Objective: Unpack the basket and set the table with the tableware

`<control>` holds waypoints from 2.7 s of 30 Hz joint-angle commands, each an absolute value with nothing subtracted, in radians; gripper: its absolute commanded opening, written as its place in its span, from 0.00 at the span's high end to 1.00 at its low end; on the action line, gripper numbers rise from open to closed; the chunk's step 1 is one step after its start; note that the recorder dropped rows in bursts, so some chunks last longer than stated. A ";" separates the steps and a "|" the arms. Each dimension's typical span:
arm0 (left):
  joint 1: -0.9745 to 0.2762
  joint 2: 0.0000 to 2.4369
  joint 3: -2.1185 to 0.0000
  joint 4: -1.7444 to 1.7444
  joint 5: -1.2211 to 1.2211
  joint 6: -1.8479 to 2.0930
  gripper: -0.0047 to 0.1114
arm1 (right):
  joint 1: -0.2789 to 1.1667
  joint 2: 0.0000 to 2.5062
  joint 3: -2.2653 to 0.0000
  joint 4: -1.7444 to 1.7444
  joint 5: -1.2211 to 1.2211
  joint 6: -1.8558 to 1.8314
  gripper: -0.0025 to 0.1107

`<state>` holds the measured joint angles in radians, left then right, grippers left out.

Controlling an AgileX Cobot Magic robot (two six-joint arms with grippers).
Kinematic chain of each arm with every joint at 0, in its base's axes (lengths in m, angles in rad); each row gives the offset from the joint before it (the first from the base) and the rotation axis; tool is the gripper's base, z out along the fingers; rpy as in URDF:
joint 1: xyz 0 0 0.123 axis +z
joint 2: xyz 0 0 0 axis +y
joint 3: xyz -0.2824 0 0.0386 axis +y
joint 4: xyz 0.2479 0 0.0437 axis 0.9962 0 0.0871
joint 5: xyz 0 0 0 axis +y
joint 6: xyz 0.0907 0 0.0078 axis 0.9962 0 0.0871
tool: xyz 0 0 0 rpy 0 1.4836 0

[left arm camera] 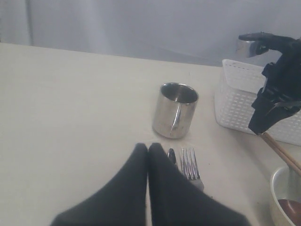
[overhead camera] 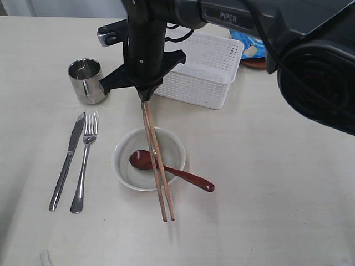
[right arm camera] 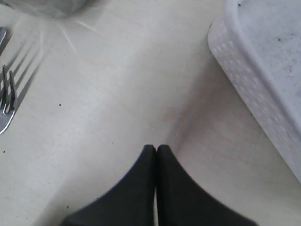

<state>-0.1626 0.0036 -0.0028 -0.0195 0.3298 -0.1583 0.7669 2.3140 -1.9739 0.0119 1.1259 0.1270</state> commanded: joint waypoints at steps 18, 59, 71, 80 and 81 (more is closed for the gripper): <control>-0.162 0.000 0.000 -0.023 0.319 -0.158 0.96 | 0.713 2.111 -1.976 -0.033 1.060 0.104 0.98; -0.162 0.000 0.000 -0.023 0.319 -0.158 0.96 | 0.201 2.336 -2.090 0.479 0.957 -0.800 0.60; -0.162 0.000 0.000 -0.023 0.319 -0.158 0.96 | 0.201 2.446 -2.175 0.600 1.074 -0.956 0.60; -0.162 0.000 0.000 -0.023 0.319 -0.158 0.96 | 0.201 2.476 -2.180 0.607 1.071 -1.042 0.98; -0.162 0.000 0.000 -0.023 0.319 -0.158 0.96 | 0.201 2.474 -2.187 0.607 1.071 -1.048 0.98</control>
<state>-0.1626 0.0036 -0.0028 -0.0195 0.3298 -0.1583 0.2060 2.4754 -2.1706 0.6014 1.0742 -1.0066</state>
